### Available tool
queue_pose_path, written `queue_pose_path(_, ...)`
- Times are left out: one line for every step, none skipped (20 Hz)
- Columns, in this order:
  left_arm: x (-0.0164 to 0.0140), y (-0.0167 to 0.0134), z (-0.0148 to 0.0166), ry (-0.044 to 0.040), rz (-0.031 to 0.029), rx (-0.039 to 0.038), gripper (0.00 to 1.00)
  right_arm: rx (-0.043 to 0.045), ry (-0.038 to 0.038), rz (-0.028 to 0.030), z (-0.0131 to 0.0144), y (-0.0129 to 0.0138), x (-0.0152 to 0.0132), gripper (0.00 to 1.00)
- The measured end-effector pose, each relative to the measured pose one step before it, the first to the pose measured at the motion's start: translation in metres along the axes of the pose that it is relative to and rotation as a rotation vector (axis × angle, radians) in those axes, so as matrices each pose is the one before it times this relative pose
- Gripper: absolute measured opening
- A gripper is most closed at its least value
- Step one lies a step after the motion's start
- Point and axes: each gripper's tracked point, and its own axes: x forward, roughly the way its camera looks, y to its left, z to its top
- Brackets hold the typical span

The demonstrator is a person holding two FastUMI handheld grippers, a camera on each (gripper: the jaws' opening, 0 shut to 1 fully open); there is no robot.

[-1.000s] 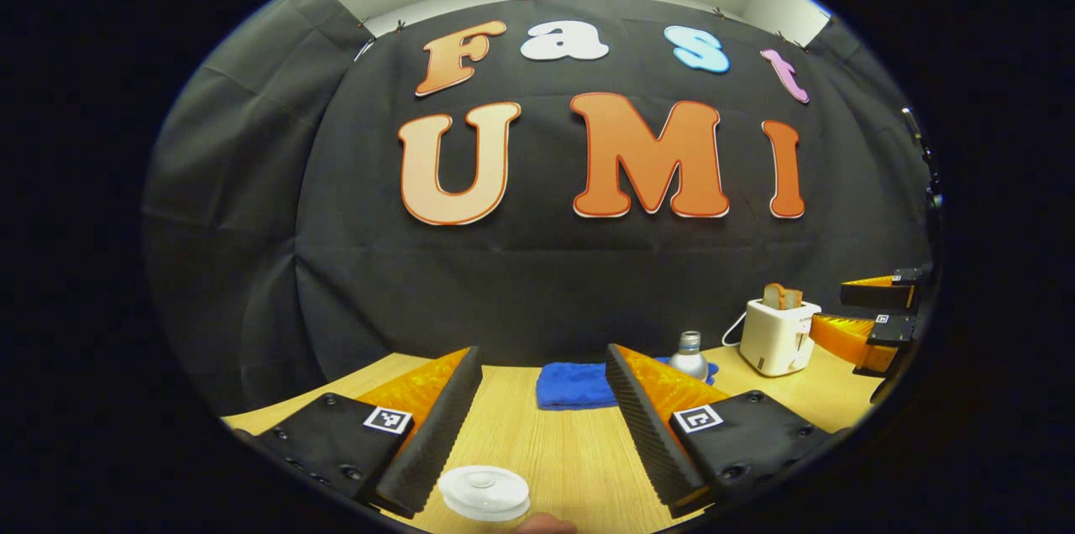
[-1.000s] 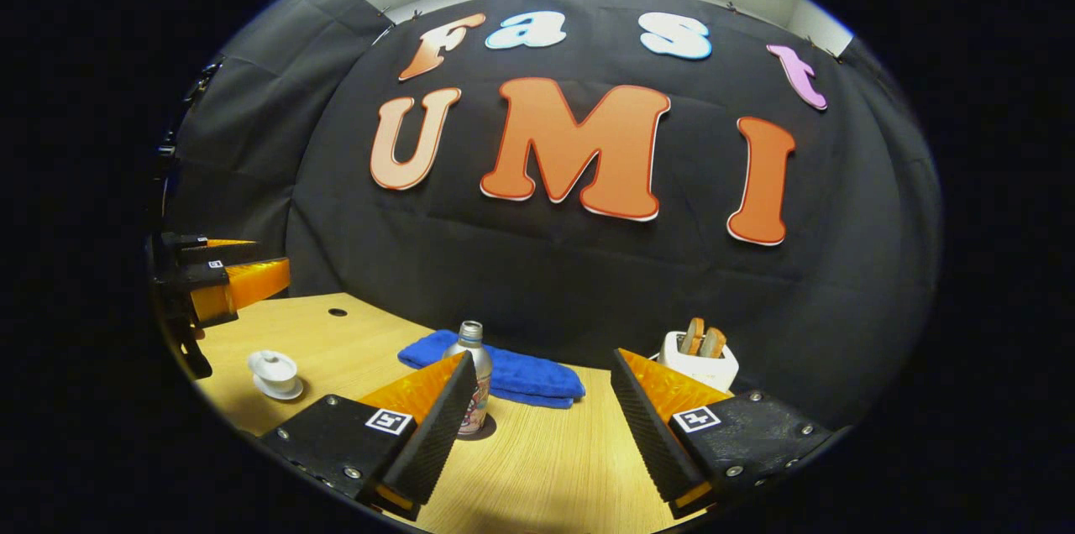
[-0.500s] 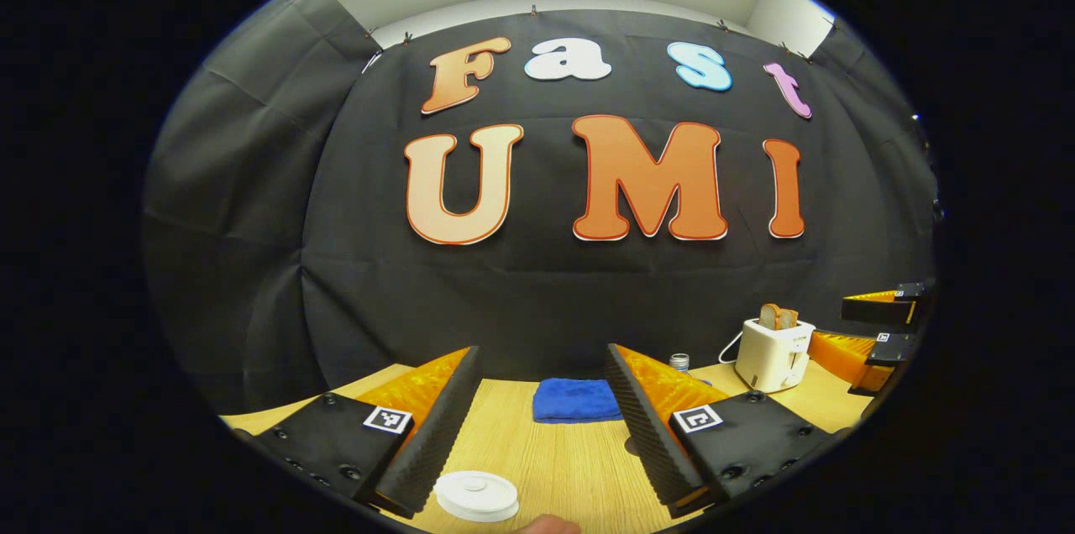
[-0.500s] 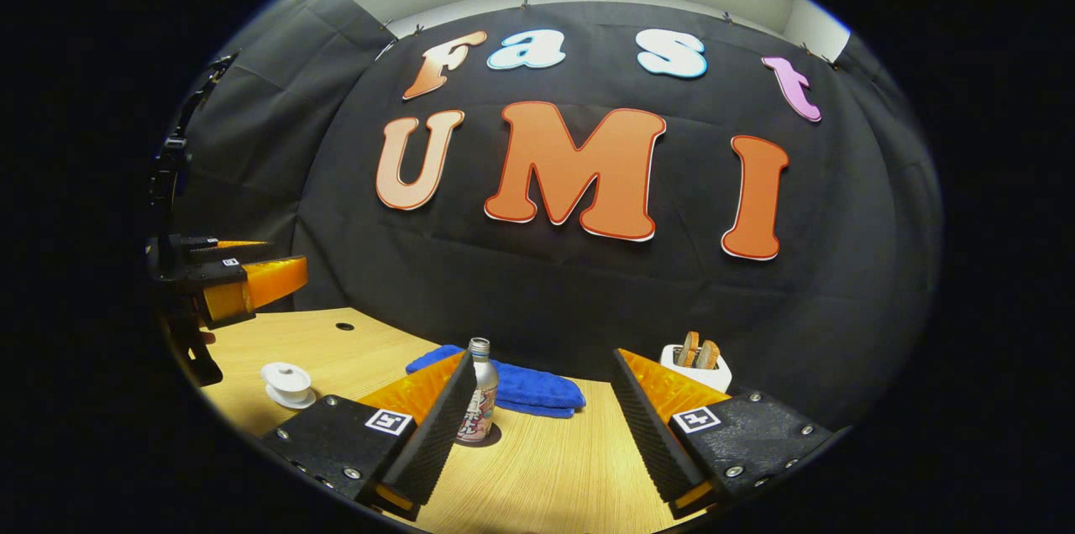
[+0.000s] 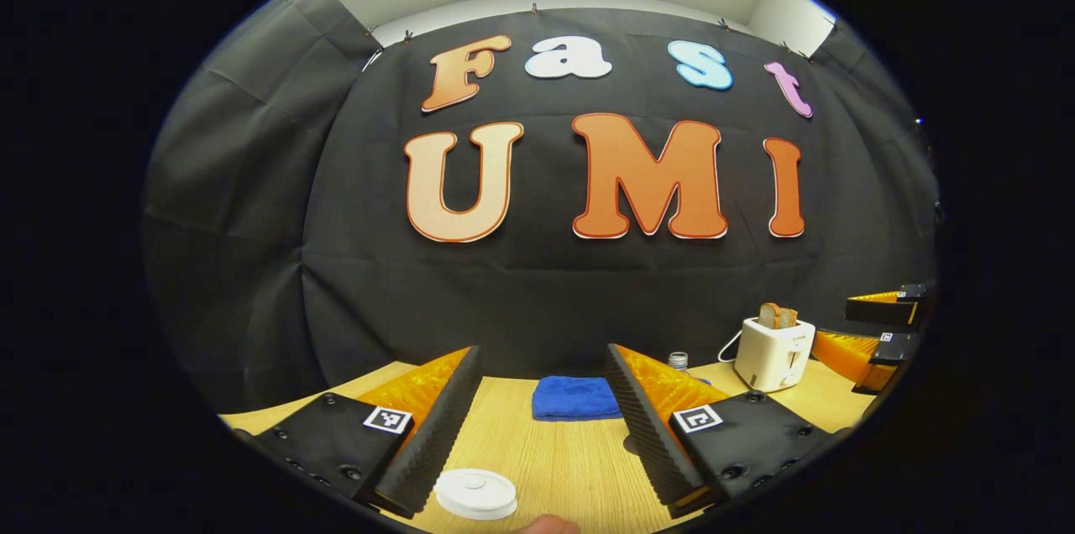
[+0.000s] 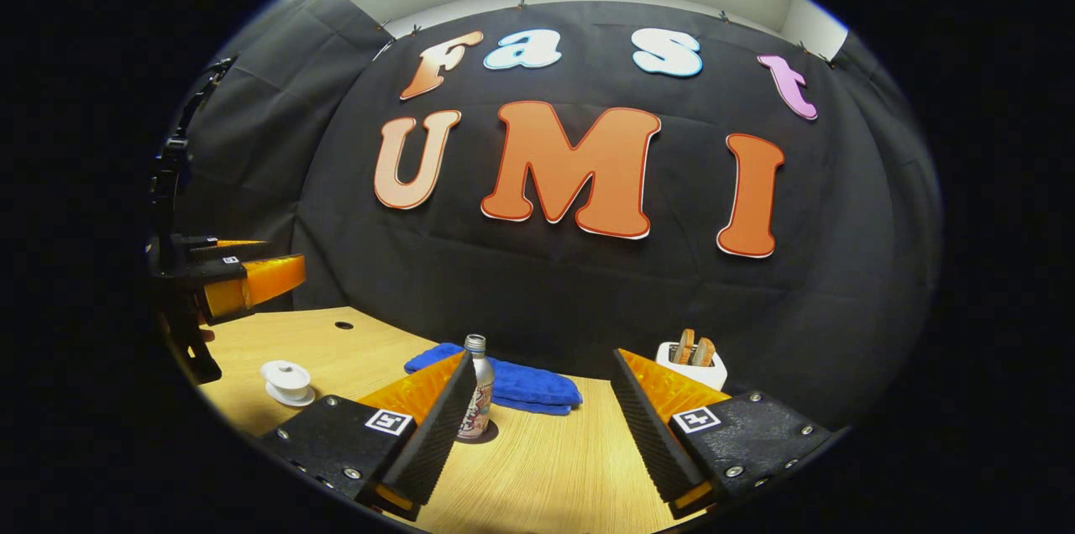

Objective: Open the teacup lid with one hand, grasp the water bottle and pour water into the teacup with the other hand; after pouring, place the water bottle on the coaster and then close the teacup lid.

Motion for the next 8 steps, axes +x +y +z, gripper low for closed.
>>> queue_pose_path(0.00053,0.00046,-0.00059,0.00271,0.0008,0.00113,1.0,-0.00099,-0.0014,-0.00211,0.0001,-0.00135,0.00048,0.97)
queue_pose_path(-0.00045,0.00016,-0.00023,0.00032,0.0024,0.00258,1.0,-0.00039,-0.00157,-0.00407,0.00035,-0.00156,0.0005,0.97)
queue_pose_path(0.00022,0.00056,-0.00003,-0.00001,0.00148,0.00178,1.0,0.00064,-0.00202,-0.00099,0.00057,-0.00133,-0.00006,0.97)
queue_pose_path(-0.00012,-0.00024,0.00109,-0.00232,0.0004,0.00137,1.0,0.00026,-0.00109,-0.00274,-0.00093,-0.00108,0.00076,0.97)
queue_pose_path(0.0007,0.00052,0.00065,-0.00135,0.00132,0.00054,1.0,0.00106,0.00073,-0.00226,-0.00054,-0.00197,0.00058,0.97)
queue_pose_path(-0.00053,-0.00107,-0.00047,-0.00043,-0.0009,-0.00045,1.0,0.00121,0.00187,-0.00046,-0.00019,-0.00081,0.00034,0.97)
queue_pose_path(0.00066,-0.00021,-0.00028,0.00227,-0.00163,0.00104,1.0,0.0013,0.00229,-0.0021,-0.00143,-0.00113,0.00141,0.97)
queue_pose_path(0.00099,-0.00081,-0.00185,0.00082,-0.00101,-0.00103,1.0,-0.00037,0.00079,0.00113,-0.00098,-0.00019,0.00076,0.97)
